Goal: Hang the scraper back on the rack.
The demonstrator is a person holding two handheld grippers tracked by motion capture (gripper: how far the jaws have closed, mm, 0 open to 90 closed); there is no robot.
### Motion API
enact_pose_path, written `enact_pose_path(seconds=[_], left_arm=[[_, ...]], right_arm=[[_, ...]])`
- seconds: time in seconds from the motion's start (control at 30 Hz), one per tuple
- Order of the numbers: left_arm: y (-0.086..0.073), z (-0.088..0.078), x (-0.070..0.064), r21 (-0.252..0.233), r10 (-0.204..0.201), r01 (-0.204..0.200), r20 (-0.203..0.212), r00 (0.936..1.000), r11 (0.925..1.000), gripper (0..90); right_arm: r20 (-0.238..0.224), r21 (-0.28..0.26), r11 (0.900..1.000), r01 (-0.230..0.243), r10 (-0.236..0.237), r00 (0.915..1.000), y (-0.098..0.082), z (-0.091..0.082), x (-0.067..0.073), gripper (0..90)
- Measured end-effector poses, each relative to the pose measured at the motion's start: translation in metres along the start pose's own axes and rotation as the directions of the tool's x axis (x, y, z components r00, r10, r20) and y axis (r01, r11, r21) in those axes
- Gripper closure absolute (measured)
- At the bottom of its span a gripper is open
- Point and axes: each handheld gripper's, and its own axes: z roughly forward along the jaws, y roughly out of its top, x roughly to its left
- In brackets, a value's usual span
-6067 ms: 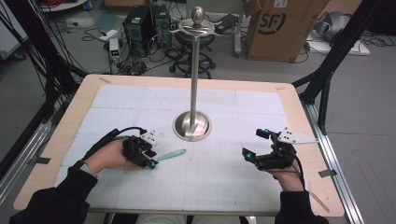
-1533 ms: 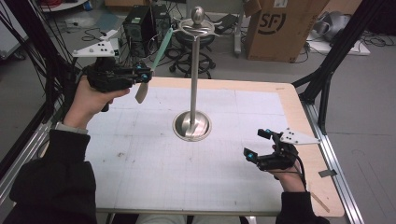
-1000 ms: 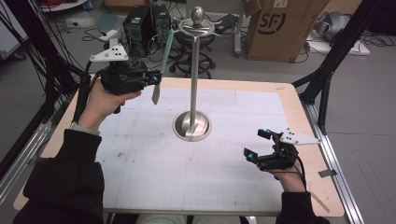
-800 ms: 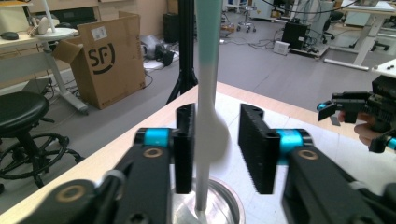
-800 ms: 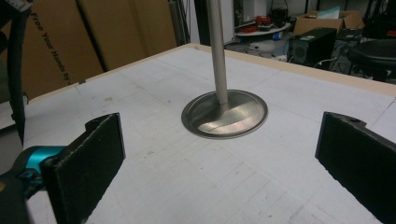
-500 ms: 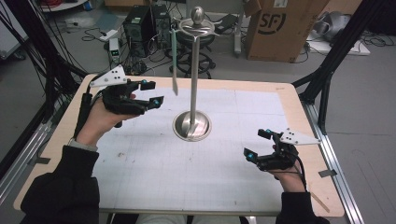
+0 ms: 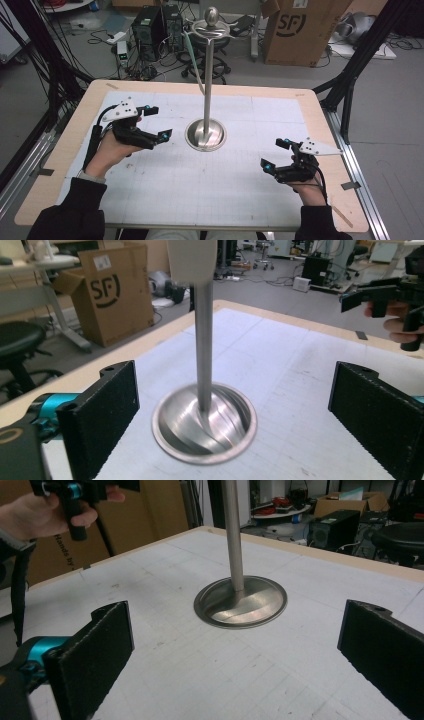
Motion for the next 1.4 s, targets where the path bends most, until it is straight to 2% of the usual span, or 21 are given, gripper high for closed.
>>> enact_pose_path(seconds=[0.13,0.2,0.3,0.37,0.43,0.6,0.63,0.67,0.7,0.73,1.0,1.1,1.2,1.4], left_arm=[[-0.016,-0.004,0.000,-0.003,-0.020,0.020,-0.014,0.9997,0.9998,6.5],[-0.023,-0.007,0.000,0.005,-0.018,0.018,-0.049,0.9986,0.9998,4.2],[-0.031,-0.011,-0.001,0.018,-0.028,0.028,-0.053,0.9982,0.9994,3.5],[-0.035,-0.013,-0.003,0.026,-0.012,0.014,-0.073,0.9973,0.9996,3.5],[-0.040,-0.015,-0.004,0.026,-0.016,0.018,-0.067,0.9976,0.9995,3.5],[-0.056,-0.019,-0.006,0.036,-0.014,0.017,-0.091,0.9958,0.9992,3.6],[-0.060,-0.020,-0.007,0.035,-0.027,0.030,-0.093,0.9953,0.9989,3.5],[-0.062,-0.021,-0.006,0.054,-0.039,0.044,-0.093,0.9949,0.9976,3.5],[-0.064,-0.021,-0.005,0.067,-0.037,0.043,-0.098,0.9946,0.9968,3.5],[-0.067,-0.023,-0.005,0.062,-0.032,0.038,-0.105,0.9939,0.9973,3.5],[-0.086,-0.042,0.002,0.040,-0.077,0.084,-0.146,0.9863,0.9957,3.5],[-0.091,-0.050,0.007,0.033,-0.099,0.106,-0.179,0.9790,0.9938,3.6],[-0.092,-0.054,0.009,0.020,-0.104,0.110,-0.201,0.9742,0.9938,3.6],[-0.091,-0.053,0.005,0.016,-0.089,0.094,-0.189,0.9779,0.9954,3.6]], right_arm=[[0.001,0.006,1.000,0.001,-0.001,1.0000,-0.001,0.001,0.000,0.5],[0.001,0.005,1.000,0.002,-0.002,1.0000,-0.001,0.002,0.000,0.5],[0.004,0.006,1.000,0.004,-0.004,1.0000,-0.001,0.003,0.000,0.5],[0.005,0.011,1.000,0.000,0.000,1.0000,-0.002,0.003,0.000,0.5],[0.006,0.014,1.000,-0.001,0.001,1.0000,-0.002,0.004,0.000,0.5],[-0.005,0.034,0.999,-0.011,0.011,0.9999,-0.007,0.009,-0.001,0.5],[-0.004,0.036,0.999,-0.010,0.010,0.9999,-0.008,0.010,-0.002,0.5],[-0.003,0.042,0.999,-0.017,0.017,0.9999,-0.010,0.011,-0.002,0.5],[0.000,0.045,0.999,-0.019,0.019,0.9998,-0.011,0.011,-0.003,0.5],[0.002,0.044,0.999,-0.018,0.018,0.9998,-0.012,0.012,-0.004,0.5],[0.039,0.044,0.998,-0.034,0.032,0.9987,-0.020,0.009,-0.011,0.5],[0.058,0.049,0.998,-0.041,0.039,0.9976,-0.024,0.009,-0.014,0.5],[0.071,0.050,0.997,-0.052,0.049,0.9963,-0.027,0.009,-0.017,0.5],[0.095,0.047,0.996,-0.071,0.067,0.9933,-0.030,0.009,-0.020,0.5]])
